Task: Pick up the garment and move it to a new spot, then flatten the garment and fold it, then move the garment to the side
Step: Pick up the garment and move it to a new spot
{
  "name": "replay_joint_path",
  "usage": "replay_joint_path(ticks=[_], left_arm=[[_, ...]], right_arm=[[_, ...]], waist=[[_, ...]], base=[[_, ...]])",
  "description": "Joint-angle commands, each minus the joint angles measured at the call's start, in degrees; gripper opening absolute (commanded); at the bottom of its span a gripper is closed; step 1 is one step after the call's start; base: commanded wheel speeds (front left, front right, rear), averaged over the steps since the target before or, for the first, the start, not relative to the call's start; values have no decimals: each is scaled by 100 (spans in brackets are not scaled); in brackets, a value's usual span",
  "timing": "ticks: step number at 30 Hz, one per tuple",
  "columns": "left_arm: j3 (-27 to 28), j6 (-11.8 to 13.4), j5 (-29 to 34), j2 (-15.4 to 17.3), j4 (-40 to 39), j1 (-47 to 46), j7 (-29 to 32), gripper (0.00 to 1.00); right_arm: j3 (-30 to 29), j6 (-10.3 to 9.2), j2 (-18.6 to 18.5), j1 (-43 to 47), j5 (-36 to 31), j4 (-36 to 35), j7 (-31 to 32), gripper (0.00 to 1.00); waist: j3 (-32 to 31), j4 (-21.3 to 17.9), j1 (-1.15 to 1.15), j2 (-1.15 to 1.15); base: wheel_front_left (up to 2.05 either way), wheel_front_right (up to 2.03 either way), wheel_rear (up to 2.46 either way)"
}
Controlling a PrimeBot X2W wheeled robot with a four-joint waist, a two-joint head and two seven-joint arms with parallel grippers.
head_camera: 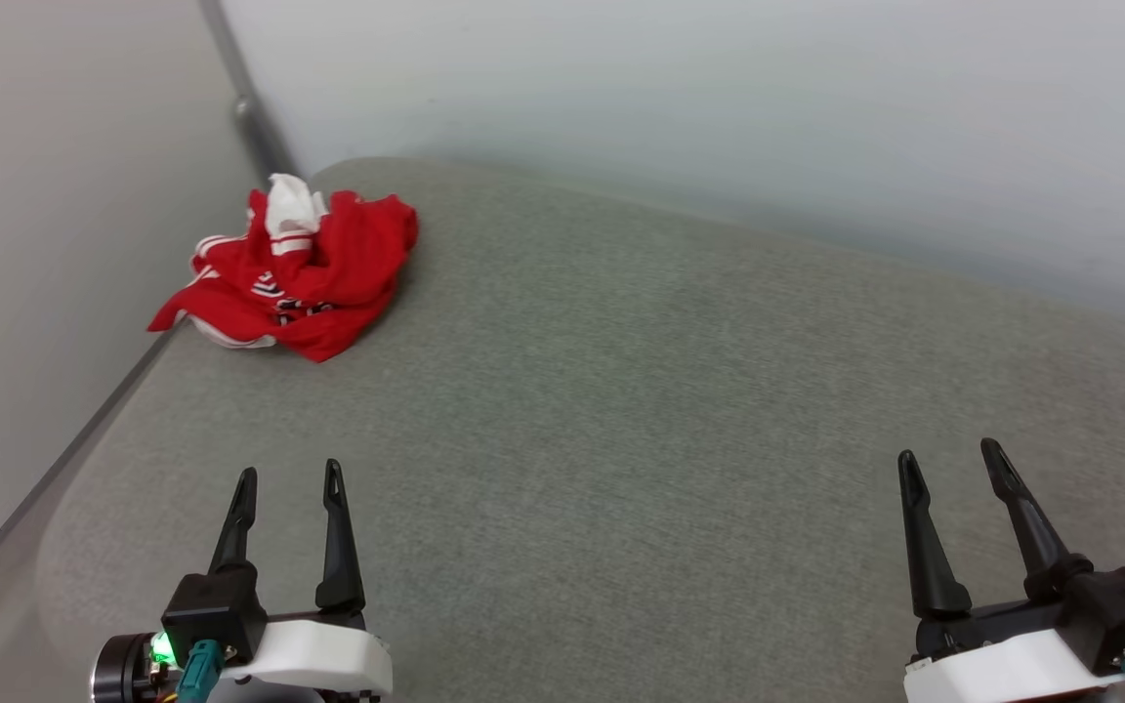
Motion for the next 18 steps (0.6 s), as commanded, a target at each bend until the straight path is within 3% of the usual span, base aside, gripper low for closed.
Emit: replay_joint_path(ticks=[1,9,18], left_arm=[[21,17,-12,-4,-7,36,-16,100],[69,49,-72,-5,-17,65,-16,100],[242,2,-103,-4,6,-64,-16,100]], right_arm=[[0,-2,9,21,-34,-41,-11,100],[44,-2,9,41,-104,-42,-11,100],[76,-2,10,-16,-150,-60,-10,100]], waist=[[21,216,0,0],[47,565,0,0],[116,484,0,0]], base=[[0,0,0],[0,0,0],[0,0,0]])
